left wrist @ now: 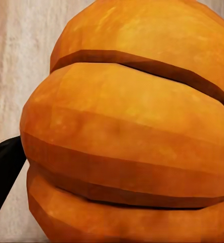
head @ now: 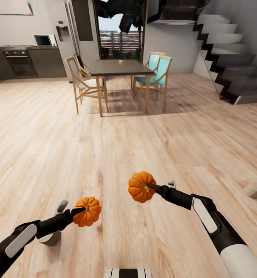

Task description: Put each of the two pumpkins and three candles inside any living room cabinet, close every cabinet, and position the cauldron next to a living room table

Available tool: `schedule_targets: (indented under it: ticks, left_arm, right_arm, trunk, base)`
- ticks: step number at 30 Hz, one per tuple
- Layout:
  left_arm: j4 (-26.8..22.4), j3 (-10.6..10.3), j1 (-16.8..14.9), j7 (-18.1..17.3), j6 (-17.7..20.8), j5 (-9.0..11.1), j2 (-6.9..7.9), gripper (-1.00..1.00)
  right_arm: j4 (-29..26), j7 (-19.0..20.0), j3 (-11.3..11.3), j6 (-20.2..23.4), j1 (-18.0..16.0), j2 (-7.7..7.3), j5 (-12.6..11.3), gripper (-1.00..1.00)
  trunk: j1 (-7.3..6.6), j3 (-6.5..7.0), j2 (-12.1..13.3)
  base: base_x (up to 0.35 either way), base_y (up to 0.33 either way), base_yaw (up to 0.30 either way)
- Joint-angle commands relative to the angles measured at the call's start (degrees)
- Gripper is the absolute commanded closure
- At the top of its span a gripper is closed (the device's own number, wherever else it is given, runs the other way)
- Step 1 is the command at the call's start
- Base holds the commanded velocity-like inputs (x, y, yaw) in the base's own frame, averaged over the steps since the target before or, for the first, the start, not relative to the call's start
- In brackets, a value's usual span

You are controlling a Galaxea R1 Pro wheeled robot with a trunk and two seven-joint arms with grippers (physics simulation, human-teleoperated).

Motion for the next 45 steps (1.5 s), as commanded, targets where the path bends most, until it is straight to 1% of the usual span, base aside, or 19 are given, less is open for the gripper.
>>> schedule_targets:
  ticks: [1, 8, 15, 25, 37, 38, 40, 41, 43, 45]
  left_arm:
    - [0.0, -0.19, -0.04, 0.12, 0.17, 0.37, 0.06, 1.0]
    - [0.0, -0.14, -0.04, 0.06, 0.17, 0.37, 0.08, 1.0]
    - [0.0, -0.17, -0.04, 0.05, 0.17, 0.37, 0.55, 1.0]
    - [0.0, -0.11, -0.04, 0.05, 0.17, 0.37, 0.58, 1.0]
    - [0.0, -0.05, -0.04, 0.05, 0.17, 0.45, 0.67, 1.0]
    - [0.0, -0.04, -0.04, 0.05, 0.17, 0.45, 0.67, 1.0]
    - [0.0, -0.08, -0.04, 0.06, 0.17, 0.45, 0.63, 1.0]
    - [0.0, -0.09, -0.04, 0.05, 0.17, 0.45, 0.64, 1.0]
    - [0.0, -0.04, -0.04, 0.05, 0.17, 0.45, 0.66, 1.0]
    - [0.0, -0.03, -0.04, 0.05, 0.17, 0.46, 0.67, 1.0]
  right_arm:
    - [0.01, -0.11, 0.08, 0.46, -0.03, 0.03, -0.48, 1.0]
    - [0.1, -0.13, 0.08, 0.39, -0.03, 0.11, -0.48, 1.0]
    - [0.11, -0.13, 0.08, 0.33, -0.03, 0.07, -0.48, 1.0]
    - [0.11, -0.04, 0.08, 0.19, -0.03, 0.1, -0.48, 1.0]
    - [0.08, 0.01, 0.08, 0.17, -0.03, 0.03, -0.56, 1.0]
    - [-0.04, 0.14, 0.08, 0.16, -0.03, 0.03, -0.66, 1.0]
    - [-0.41, 0.29, 0.08, 0.21, -0.03, 0.04, -1.56, 1.0]
    - [-0.54, 0.28, 0.11, 0.23, -0.03, 0.04, -2.97, 1.0]
    - [-0.67, 0.18, 0.15, 0.27, -0.03, 0.01, -5.01, 1.0]
    - [-0.68, 0.25, 0.13, 0.56, -0.03, -0.15, -5.85, 1.0]
  trunk:
    - [-0.07, 0.2, 0.0]
    - [-0.25, 1.77, 0.09]
    - [-0.43, 3.41, 0.18]
    - [-0.69, 6.47, 0.32]
    - [-1.0, 10.04, 0.48]
    - [-1.22, 10.24, 0.88]
    - [-1.65, 10.62, 1.68]
    - [-1.65, 10.61, 1.68]
    - [-1.65, 10.54, 1.68]
    - [-1.65, 10.43, 1.68]
  base:
    - [-0.322, 0.0, 0.0]
    - [-0.109, 0.0, 0.0]
    - [-0.003, 0.0, 0.001]
    - [0.0, 0.0, 0.088]
    - [0.0, 0.0, 0.159]
    - [0.0, 0.0, 0.058]
    - [0.0, 0.0, 0.027]
    - [0.0, 0.0, 0.025]
    - [0.0, 0.0, 0.051]
    - [0.0, 0.0, 0.081]
